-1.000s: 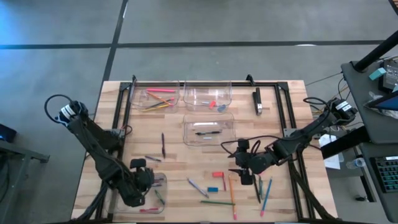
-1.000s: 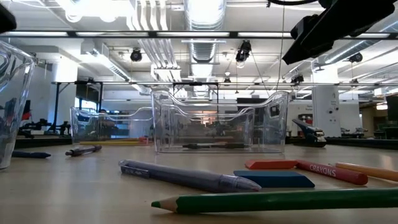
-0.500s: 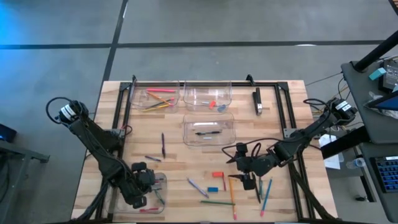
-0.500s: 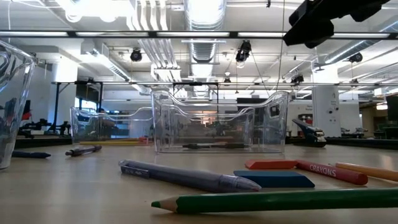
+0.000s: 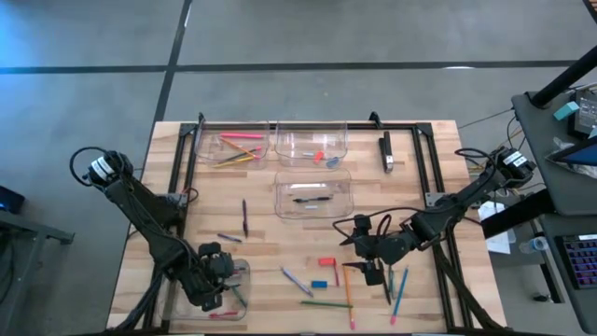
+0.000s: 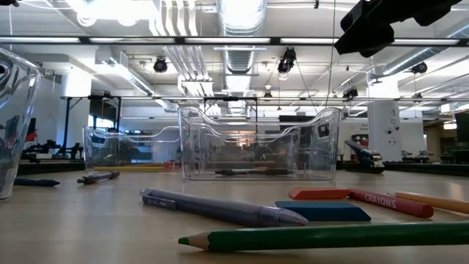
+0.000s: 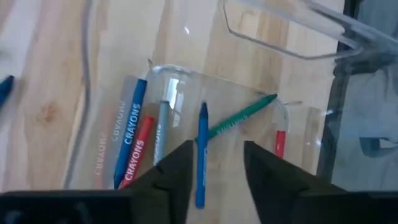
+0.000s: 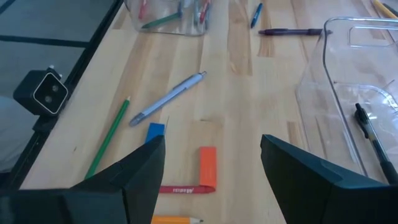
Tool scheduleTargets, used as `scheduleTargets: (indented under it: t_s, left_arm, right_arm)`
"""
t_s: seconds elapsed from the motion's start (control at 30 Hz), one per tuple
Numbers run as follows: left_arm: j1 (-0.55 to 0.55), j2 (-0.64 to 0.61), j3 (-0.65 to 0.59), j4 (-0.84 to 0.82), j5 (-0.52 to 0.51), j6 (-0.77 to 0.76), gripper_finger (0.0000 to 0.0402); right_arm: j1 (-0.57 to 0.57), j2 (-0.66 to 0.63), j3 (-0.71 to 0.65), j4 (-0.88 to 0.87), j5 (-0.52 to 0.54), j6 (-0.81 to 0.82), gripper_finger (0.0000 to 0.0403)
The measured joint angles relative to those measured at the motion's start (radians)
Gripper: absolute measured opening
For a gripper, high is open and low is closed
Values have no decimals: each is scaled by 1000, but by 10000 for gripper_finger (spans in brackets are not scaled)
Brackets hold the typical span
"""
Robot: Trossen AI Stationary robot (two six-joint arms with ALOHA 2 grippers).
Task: Sort crayons/erasers/pens/pencils in bins
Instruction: Put the gray crayon into the bottom transparent bin
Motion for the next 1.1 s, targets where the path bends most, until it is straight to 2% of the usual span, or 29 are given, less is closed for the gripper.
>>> scheduleTargets:
  t_s: [0.1,0.27,0.37,0.43,0.53,0.6,0.7,0.8,0.87,0.97,1.1]
  left_arm:
    - [12,-12,0,-9,-4,19,156]
    - [57,-63,33,-14,-39,56,161]
    - [73,-105,54,25,-162,163,161]
    - [79,-126,53,91,-293,274,161]
    - [87,-136,40,239,-484,511,161]
    - [102,-135,13,369,-542,690,161]
    - [157,-124,-47,617,-544,903,161]
    - [231,-105,-121,878,-501,1044,161]
    - [286,-84,-167,1035,-439,1097,161]
    - [368,-41,-214,1224,-351,1130,161]
    - [453,15,-225,1338,-316,1154,161]
  right_arm:
    - [0,1,0,-1,0,0,254]
    - [0,1,0,-6,0,4,254]
    - [0,1,0,-29,-2,27,254]
    - [0,1,0,-62,-9,50,254]
    - [0,1,0,-130,-11,93,254]
    - [0,1,0,-177,-24,139,254]
    - [4,1,-1,-200,-44,160,254]
    - [7,1,-2,-196,-75,158,254]
    - [6,1,-3,-186,-74,132,254]
    - [6,1,-3,-185,-11,88,254]
    - [-6,1,-3,-194,35,25,254]
